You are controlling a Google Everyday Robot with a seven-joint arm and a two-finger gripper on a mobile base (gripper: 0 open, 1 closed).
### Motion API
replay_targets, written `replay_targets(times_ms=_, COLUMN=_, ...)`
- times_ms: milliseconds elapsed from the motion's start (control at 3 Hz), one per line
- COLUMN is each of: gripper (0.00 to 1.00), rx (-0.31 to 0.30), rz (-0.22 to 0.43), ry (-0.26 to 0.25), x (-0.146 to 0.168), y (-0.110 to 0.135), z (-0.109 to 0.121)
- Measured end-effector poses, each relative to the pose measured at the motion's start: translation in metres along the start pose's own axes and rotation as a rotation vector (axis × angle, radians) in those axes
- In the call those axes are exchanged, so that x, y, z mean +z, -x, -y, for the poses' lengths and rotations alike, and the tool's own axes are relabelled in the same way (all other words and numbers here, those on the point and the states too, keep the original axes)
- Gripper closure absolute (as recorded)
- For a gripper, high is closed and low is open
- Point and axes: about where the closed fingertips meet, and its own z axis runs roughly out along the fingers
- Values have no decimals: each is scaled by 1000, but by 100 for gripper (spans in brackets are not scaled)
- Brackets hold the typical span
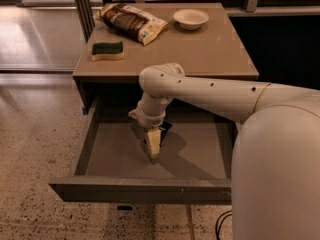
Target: Pick rxbar blueberry from top drawer and place on counter
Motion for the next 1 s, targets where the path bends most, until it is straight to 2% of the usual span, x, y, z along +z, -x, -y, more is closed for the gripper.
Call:
replay_targets(times_ms=333, gripper=0, rx=0, rz=0, ry=0, x=0, y=0, z=0)
replay_targets(times_ms=1000, gripper=0, rx=77, rz=-69, ry=46, x=-5, y=-34, z=-15)
